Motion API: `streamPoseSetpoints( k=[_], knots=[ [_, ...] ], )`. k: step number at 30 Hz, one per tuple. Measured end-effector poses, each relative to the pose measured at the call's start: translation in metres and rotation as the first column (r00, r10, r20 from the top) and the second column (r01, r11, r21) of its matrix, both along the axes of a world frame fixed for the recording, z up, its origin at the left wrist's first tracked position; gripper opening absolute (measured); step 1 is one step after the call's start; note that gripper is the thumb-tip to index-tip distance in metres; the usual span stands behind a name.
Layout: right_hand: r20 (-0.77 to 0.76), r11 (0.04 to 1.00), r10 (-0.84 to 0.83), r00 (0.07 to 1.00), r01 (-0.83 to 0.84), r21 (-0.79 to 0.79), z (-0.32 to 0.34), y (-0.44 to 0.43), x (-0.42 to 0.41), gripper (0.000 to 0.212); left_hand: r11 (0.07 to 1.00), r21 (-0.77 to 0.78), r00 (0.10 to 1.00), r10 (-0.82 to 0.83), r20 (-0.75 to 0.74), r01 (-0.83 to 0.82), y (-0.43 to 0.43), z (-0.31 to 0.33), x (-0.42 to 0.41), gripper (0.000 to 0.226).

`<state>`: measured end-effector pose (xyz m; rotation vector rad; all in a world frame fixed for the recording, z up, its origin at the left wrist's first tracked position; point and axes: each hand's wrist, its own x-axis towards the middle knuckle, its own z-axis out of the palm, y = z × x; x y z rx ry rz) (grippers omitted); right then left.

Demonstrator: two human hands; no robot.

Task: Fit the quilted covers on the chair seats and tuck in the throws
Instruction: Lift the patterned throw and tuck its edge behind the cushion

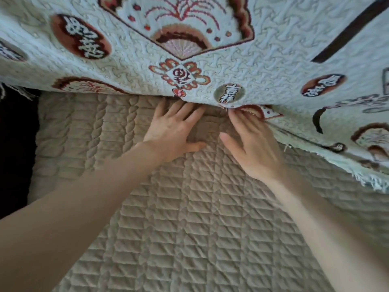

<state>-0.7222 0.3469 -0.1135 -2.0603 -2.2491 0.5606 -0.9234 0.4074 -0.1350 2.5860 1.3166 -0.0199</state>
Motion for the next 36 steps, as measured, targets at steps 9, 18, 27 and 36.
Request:
streamPoseSetpoints(
  k=[9,18,27,36],
  knots=[
    [0.092,0.958,0.005,0.996,0.022,-0.286,-0.022,0.047,0.03,0.071,0.957,-0.234,0.98,0.137,-0.145,-0.169,0.008,-0.008,0.027,0.107],
    [-0.027,0.988,0.15,0.988,-0.151,-0.025,-0.009,0.01,0.036,0.079,0.958,-0.257,0.975,0.073,-0.211,-0.128,0.015,0.001,0.04,0.108],
    [-0.02,0.931,-0.01,1.0,0.002,-0.366,-0.017,0.059,0.035,0.069,0.931,-0.19,0.949,0.298,-0.101,-0.312,-0.012,-0.002,0.024,0.11],
    [-0.138,0.993,0.109,0.984,-0.113,-0.028,-0.015,0.022,0.023,0.075,0.956,-0.123,0.963,0.257,-0.081,-0.265,-0.01,-0.004,0.009,0.11]
  ],
)
